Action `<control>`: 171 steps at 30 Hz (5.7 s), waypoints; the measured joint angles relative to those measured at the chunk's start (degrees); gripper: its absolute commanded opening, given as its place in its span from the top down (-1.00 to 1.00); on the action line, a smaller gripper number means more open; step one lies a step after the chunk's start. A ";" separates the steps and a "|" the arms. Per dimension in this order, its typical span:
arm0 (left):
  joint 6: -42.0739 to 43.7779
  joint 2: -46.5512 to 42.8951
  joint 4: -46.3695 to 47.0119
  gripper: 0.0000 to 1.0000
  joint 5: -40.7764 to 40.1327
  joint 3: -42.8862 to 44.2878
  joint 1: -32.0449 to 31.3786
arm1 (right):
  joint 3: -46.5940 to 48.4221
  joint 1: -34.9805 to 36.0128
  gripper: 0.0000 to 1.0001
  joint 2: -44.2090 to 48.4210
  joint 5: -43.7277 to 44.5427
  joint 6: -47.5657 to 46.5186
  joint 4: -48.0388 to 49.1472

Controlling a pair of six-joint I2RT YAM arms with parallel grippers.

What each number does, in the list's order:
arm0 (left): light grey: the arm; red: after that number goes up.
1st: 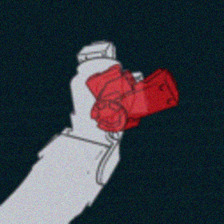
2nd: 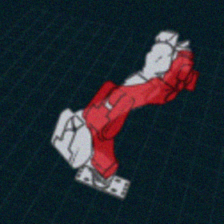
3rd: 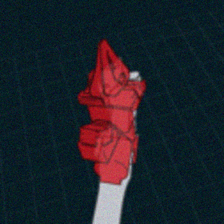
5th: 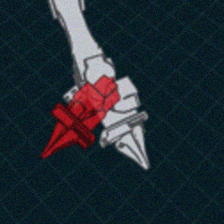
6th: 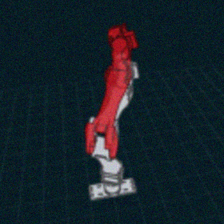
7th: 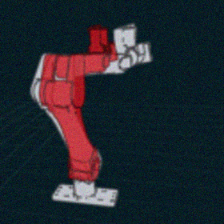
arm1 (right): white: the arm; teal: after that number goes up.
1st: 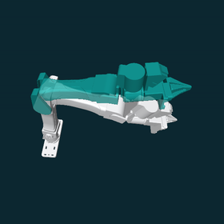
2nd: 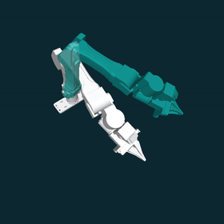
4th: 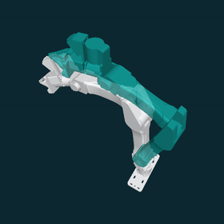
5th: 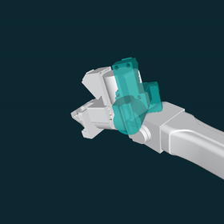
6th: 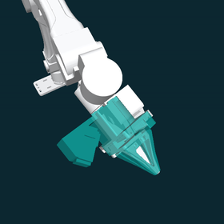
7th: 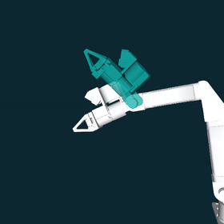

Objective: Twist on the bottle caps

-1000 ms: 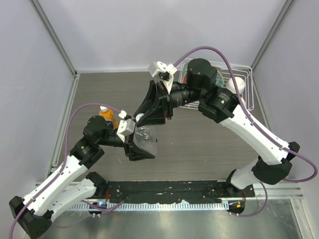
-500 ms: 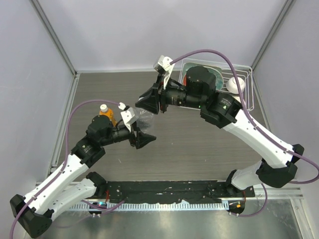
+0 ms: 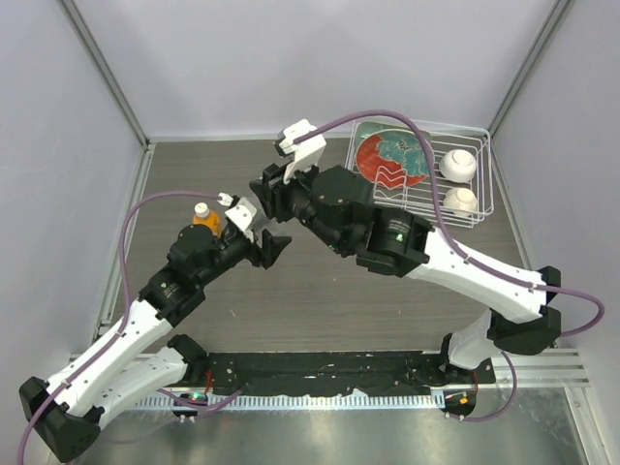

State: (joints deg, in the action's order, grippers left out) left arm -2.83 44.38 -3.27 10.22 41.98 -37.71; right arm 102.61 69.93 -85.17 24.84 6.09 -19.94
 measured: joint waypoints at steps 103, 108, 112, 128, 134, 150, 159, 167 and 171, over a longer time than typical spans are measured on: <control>2.01 0.76 -0.39 1.00 65.00 1.01 0.59 | 0.55 -11.32 0.70 4.37 -76.08 -4.22 -2.64; 2.14 0.72 -1.05 1.00 62.45 1.18 0.63 | -0.20 -12.04 0.97 4.68 -74.95 -4.13 -2.36; 1.97 0.44 -1.77 1.00 56.28 1.77 0.81 | -0.44 -12.35 0.98 5.88 -69.90 -4.83 -4.22; -1.95 0.50 -5.86 1.00 18.69 2.03 1.60 | 3.15 -11.82 0.98 2.23 -32.26 -0.37 -10.62; -1.99 0.50 -8.07 1.00 8.31 1.60 1.66 | 8.55 -6.01 0.99 -3.26 -11.93 3.52 -14.60; -1.73 0.42 -8.63 1.00 1.90 -0.24 1.46 | 14.51 0.83 0.04 -9.81 12.98 13.60 -19.58; -4.81 -1.81 -2.80 1.00 7.41 -0.90 1.46 | 20.35 1.03 -0.65 -9.29 6.27 8.59 -22.43; -5.11 -1.88 -2.14 1.00 21.29 -2.54 1.49 | 19.76 -0.74 -0.67 -0.07 -14.49 1.49 -23.54; -2.29 -1.60 -1.75 1.00 37.29 -2.54 1.46 | 15.10 -2.54 -0.65 6.64 -32.28 -4.37 -23.91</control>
State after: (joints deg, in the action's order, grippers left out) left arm -5.13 42.78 -5.02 47.51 39.44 -36.25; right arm 117.71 67.40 -78.52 -7.44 1.72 -43.86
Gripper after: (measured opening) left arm 0.628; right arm 0.834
